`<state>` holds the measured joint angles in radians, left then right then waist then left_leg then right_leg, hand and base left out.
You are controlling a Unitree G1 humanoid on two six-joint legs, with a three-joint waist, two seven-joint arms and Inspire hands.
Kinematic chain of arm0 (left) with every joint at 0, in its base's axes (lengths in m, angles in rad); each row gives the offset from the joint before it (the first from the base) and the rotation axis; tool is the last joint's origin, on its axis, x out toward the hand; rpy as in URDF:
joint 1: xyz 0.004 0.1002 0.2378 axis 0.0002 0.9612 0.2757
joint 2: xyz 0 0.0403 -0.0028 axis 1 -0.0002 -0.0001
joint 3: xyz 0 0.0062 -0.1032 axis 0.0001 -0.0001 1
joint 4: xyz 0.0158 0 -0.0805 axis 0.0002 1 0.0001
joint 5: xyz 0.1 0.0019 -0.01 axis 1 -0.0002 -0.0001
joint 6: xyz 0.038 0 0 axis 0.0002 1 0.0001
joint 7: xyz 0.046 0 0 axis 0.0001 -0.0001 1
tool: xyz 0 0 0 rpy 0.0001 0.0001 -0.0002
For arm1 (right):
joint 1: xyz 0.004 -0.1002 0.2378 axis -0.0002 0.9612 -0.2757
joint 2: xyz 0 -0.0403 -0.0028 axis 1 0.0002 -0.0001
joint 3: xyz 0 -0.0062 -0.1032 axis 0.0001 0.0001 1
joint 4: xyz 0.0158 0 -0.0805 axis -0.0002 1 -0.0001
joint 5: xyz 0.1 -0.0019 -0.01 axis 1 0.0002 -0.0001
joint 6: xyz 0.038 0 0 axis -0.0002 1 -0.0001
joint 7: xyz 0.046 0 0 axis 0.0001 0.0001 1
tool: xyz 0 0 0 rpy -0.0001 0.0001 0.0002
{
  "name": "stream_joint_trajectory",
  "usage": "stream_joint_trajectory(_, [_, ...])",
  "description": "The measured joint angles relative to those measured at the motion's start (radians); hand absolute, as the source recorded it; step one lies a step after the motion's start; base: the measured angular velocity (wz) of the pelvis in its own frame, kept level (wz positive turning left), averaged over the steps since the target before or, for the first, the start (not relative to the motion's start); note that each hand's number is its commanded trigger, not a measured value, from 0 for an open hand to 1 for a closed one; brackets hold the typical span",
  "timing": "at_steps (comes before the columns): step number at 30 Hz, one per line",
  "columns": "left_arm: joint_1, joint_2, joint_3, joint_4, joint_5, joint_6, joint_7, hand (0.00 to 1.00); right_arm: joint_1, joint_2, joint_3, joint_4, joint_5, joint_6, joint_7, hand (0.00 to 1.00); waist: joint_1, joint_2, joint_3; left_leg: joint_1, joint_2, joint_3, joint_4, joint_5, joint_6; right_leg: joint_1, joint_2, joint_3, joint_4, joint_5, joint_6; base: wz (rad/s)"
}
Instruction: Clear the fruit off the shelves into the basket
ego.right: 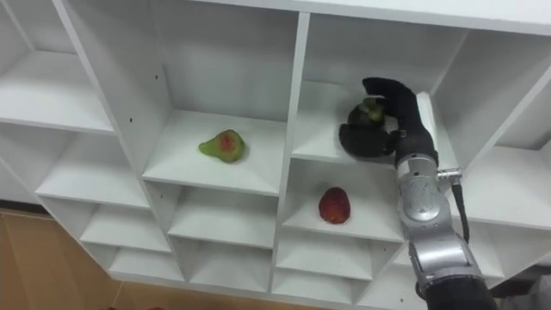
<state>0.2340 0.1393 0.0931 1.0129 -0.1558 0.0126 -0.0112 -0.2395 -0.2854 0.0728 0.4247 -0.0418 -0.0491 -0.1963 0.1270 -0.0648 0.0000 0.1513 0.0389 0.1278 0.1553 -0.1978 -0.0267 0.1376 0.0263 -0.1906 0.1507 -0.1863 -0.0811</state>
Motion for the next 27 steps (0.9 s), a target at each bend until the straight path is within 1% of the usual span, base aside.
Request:
stream_joint_trajectory(2, [0.000, 0.000, 0.000, -0.005, 0.000, 0.008, 0.001, 1.00, -0.007, 0.000, -0.007, 0.001, 0.000, 0.009, -0.004, 1.00, 0.000, 0.000, -0.0003, 0.000, 0.000, 0.000, 0.000, 0.000, 0.000, 0.001, -0.001, -0.001, 0.000, 0.000, 0.001, 0.00])
stream_joint_trajectory(5, [0.000, 0.000, -0.001, -0.010, -0.001, 0.012, 0.005, 1.00, -0.014, 0.000, -0.007, 0.001, -0.001, 0.018, -0.005, 1.00, 0.000, -0.001, -0.0002, 0.000, 0.000, 0.000, 0.000, 0.000, 0.000, 0.002, -0.002, -0.002, 0.000, -0.001, 0.002, 0.00])
stream_joint_trajectory(8, [-0.003, 0.004, -0.018, -0.012, -0.002, 0.011, 0.009, 1.00, -0.014, 0.000, -0.005, 0.002, -0.001, 0.020, -0.005, 1.00, 0.008, -0.002, 0.0002, 0.001, 0.000, 0.000, 0.000, 0.000, 0.000, 0.003, -0.002, -0.003, -0.001, -0.001, 0.002, 0.00])
stream_joint_trajectory(11, [-0.006, 0.006, -0.020, -0.012, -0.002, 0.011, 0.009, 1.00, -0.014, 0.000, 0.002, 0.002, -0.001, 0.020, -0.006, 1.00, 0.013, -0.003, 0.0006, 0.000, 0.000, 0.000, 0.000, 0.000, 0.000, 0.004, -0.003, -0.004, -0.001, -0.002, 0.003, 0.00])
stream_joint_trajectory(20, [-0.007, 0.008, -0.029, -0.015, -0.001, 0.012, 0.010, 1.00, -0.014, 0.000, 0.007, 0.002, 0.000, 0.020, -0.008, 1.00, 0.013, -0.003, 0.0030, 0.001, -0.002, 0.000, 0.000, 0.000, 0.000, 0.005, -0.005, -0.004, -0.001, -0.002, 0.004, 0.00])
stream_joint_trajectory(25, [-0.008, 0.009, -0.042, -0.023, -0.007, 0.012, 0.009, 1.00, -0.015, 0.000, 0.007, 0.005, 0.004, 0.013, -0.010, 1.00, 0.011, 0.002, 0.0059, -0.001, -0.002, -0.001, 0.000, 0.000, 0.000, 0.007, -0.005, -0.003, -0.001, -0.003, 0.004, 0.00])
stream_joint_trajectory(27, [-0.011, 0.010, -0.048, -0.023, -0.008, 0.012, 0.011, 1.00, -0.019, 0.000, 0.013, 0.027, 0.017, -0.002, -0.010, 1.00, 0.010, 0.002, 0.0060, -0.001, -0.002, -0.001, 0.001, 0.000, 0.000, 0.008, -0.005, -0.003, -0.001, -0.003, 0.005, 0.00])
